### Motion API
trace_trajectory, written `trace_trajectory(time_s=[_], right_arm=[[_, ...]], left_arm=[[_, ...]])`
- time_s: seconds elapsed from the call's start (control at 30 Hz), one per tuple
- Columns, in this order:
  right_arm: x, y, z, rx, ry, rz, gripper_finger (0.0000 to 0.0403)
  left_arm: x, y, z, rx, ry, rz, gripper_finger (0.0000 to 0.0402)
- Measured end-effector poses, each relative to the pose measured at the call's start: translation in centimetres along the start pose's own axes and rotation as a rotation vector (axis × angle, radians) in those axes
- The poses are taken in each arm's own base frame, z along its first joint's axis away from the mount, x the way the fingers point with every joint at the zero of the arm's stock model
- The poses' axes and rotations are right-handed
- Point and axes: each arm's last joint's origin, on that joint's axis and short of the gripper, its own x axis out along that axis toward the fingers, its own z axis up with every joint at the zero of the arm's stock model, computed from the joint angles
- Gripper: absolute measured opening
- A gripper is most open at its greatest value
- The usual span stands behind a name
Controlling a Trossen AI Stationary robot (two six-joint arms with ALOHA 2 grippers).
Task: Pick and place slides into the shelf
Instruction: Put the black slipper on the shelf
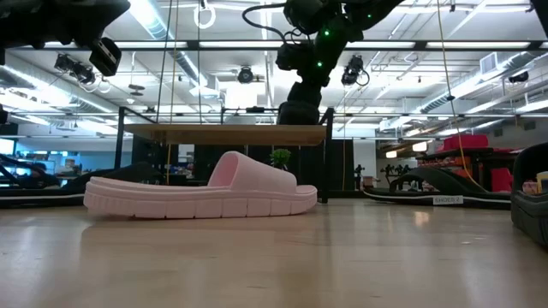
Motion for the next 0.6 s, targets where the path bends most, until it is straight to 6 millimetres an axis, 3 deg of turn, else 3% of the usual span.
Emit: trace_trajectory(time_s=[0.33,0.6], right_arm=[[-1.0,0.7,0.6,-0.013,-0.023,0.003,0.0138],[-3.0,-0.5,2.8,0.034,-0.073,-0.054,0.0139]], left_arm=[[0.0,0.0,0.0,0.000,0.000,0.000,0.0013],[0.0,0.0,0.0,-0.010,0.000,0.000,0.0012]])
